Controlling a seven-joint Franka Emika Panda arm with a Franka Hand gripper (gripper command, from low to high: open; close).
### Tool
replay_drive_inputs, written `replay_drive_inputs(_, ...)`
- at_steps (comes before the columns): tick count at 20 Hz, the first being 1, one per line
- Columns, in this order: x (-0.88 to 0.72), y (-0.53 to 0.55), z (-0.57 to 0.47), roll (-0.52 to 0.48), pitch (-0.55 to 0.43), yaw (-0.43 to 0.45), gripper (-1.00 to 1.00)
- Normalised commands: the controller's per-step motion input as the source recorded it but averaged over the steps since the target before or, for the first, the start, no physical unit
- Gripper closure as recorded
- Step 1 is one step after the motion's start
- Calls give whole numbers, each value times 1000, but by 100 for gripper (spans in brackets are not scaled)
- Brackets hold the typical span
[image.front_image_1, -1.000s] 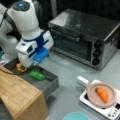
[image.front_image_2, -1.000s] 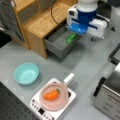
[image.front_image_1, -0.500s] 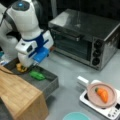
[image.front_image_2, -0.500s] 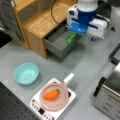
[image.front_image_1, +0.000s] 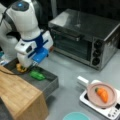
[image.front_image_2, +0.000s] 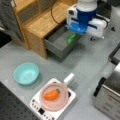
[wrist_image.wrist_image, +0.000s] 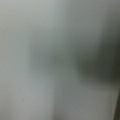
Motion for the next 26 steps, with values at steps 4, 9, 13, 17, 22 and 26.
replay_drive_inputs(4,-69,-212,-16,1,-35,70,-100)
replay_drive_inputs(9,-25,-193,44,-3,-9,104,-100)
replay_drive_inputs(13,30,-145,168,3,24,94,-100)
replay_drive_inputs(17,79,-80,304,7,59,70,-100)
replay_drive_inputs(22,229,63,408,24,125,19,-100)
replay_drive_inputs(26,469,212,305,63,162,-67,-100)
